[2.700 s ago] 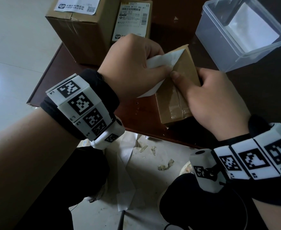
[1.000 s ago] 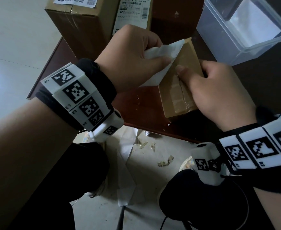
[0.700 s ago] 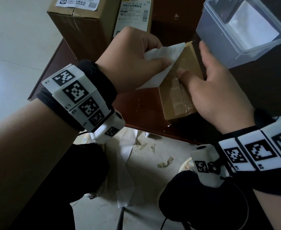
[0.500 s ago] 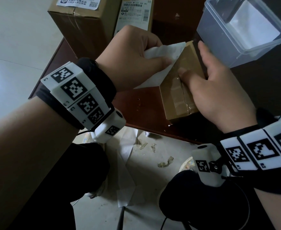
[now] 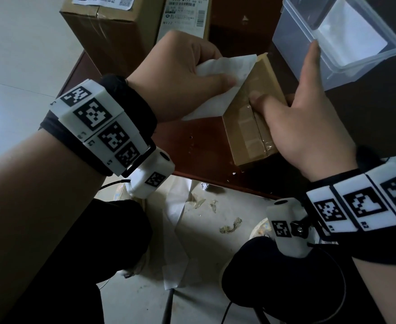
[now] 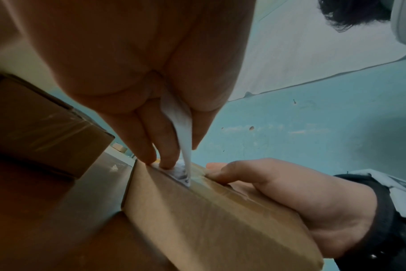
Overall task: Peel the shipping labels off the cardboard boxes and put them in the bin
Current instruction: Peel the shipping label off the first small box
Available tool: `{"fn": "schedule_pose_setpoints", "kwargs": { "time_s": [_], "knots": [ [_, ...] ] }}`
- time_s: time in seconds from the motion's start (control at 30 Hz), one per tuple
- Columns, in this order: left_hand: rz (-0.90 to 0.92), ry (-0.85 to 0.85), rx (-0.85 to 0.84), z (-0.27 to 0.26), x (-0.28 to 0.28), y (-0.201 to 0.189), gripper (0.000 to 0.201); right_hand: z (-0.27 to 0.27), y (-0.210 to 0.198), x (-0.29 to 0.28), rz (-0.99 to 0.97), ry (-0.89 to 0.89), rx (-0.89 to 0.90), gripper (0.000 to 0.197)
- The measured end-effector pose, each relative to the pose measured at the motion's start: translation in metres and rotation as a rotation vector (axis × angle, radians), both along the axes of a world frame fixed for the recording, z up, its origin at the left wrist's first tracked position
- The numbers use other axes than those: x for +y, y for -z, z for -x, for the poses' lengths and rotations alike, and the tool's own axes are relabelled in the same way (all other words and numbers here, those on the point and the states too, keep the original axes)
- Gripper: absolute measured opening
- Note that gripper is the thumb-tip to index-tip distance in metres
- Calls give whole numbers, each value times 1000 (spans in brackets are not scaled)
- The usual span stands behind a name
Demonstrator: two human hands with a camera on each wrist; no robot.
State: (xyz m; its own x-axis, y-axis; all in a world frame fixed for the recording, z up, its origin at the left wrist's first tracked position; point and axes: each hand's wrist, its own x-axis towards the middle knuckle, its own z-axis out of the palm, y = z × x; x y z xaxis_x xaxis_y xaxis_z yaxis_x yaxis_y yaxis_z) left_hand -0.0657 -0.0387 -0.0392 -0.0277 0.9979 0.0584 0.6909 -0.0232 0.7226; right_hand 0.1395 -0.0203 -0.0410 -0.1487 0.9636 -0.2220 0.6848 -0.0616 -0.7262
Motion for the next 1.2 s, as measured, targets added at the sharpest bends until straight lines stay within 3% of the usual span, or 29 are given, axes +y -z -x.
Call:
{"fn": "schedule_pose_setpoints", "kwargs": {
  "time_s": [0.2,0.63,1.2],
  "knots": [
    [35,7,-61,3,0,-1,12,0,3,2,10,-13,-13,97],
    [46,-18,-182,0,0,2,11,-1,7,5,53,-105,-29,67],
    [102,-127,-350,-3,-2,6,22,-2,13,10,84,-102,13,63]
  ]
}}
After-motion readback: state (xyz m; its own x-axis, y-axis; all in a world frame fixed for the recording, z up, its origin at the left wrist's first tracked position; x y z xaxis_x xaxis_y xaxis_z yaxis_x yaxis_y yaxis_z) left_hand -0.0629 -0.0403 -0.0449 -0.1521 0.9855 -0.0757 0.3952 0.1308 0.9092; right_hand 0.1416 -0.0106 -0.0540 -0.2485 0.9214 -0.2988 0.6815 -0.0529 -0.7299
